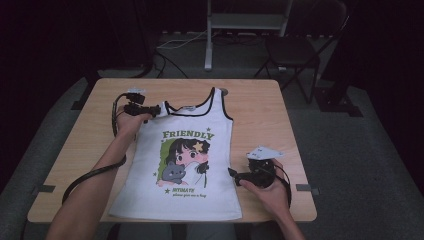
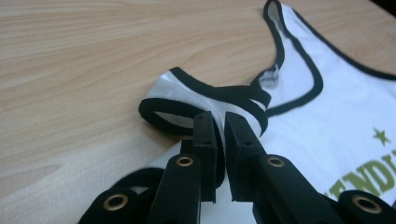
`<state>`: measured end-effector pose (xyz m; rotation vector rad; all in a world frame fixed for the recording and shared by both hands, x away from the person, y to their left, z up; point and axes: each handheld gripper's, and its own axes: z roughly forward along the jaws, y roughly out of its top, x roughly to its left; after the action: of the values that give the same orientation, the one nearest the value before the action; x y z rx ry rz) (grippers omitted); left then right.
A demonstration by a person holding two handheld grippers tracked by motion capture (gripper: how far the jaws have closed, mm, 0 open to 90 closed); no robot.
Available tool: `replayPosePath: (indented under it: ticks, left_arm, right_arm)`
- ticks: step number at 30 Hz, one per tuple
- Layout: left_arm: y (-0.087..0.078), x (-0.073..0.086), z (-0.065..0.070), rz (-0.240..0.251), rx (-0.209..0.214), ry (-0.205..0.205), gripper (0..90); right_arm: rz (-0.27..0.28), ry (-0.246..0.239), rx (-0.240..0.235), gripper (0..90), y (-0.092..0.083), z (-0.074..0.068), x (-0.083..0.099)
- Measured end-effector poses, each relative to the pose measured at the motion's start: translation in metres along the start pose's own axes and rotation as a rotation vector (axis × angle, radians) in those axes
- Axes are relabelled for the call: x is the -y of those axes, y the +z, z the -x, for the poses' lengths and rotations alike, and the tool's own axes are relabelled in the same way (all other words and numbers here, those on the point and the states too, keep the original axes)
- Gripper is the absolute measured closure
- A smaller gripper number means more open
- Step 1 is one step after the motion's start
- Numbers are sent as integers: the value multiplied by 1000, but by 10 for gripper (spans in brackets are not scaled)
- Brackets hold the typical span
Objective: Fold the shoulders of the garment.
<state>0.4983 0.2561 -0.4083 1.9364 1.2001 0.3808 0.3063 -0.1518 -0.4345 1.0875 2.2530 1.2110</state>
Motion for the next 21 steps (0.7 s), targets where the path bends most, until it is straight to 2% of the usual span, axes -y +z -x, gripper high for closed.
replayPosePath:
  ticks: [5,10,21]
  left_arm:
    - [-2,9,3,0,5,5,835]
    - [-6,15,10,-8,15,33,829]
    - [-11,26,19,-58,21,79,826]
  right_arm:
    - [-1,-3,-2,137,0,-1,0]
    - [-6,-7,-5,137,2,-2,0]
    - [-11,-17,-5,137,2,-4,0]
